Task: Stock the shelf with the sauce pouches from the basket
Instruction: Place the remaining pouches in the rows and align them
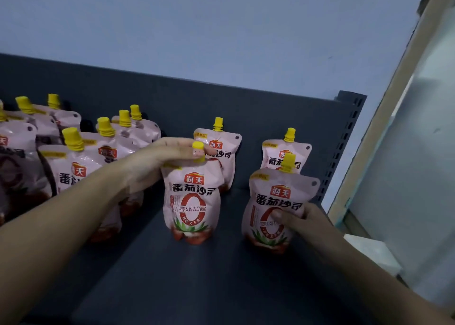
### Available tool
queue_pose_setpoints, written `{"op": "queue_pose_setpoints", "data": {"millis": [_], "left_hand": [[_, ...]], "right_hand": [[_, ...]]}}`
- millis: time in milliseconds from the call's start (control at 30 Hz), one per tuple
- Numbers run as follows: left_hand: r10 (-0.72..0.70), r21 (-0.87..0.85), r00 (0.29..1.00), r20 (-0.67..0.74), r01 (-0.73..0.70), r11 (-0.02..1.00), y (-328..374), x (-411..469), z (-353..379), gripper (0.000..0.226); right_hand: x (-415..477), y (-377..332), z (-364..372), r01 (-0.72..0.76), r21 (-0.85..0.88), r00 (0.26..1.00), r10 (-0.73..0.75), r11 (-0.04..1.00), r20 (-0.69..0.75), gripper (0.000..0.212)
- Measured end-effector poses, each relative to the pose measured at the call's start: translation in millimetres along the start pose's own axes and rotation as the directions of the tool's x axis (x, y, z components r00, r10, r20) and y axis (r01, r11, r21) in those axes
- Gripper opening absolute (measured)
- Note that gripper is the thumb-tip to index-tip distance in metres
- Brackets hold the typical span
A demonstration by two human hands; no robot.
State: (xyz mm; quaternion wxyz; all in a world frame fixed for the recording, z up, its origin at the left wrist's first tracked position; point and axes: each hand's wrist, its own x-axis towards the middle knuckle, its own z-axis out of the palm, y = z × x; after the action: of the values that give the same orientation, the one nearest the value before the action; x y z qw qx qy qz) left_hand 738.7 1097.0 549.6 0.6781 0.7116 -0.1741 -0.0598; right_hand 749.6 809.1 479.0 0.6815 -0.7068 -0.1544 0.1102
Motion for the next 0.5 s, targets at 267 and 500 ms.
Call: {"op": "queue_pose_setpoints", "data": {"millis": [267, 500], "left_hand": [[0.029, 0.064, 0.997, 0.077, -0.034, 0.997, -6.0, 2.2, 6.0, 0.04], [0.129, 0.084, 0.987, -0.101, -0.121, 0.989, -10.3, 3.5, 22.1, 0.031]], "right_hand": [[5.2, 2.9, -2.0, -0.015, 0.044, 0.999, 0.013, 0.999, 0.045, 0.051], [6.7, 1.6, -4.4, -0.032, 0.015, 0.996, 0.031, 0.999, 0.082, 0.048]]}}
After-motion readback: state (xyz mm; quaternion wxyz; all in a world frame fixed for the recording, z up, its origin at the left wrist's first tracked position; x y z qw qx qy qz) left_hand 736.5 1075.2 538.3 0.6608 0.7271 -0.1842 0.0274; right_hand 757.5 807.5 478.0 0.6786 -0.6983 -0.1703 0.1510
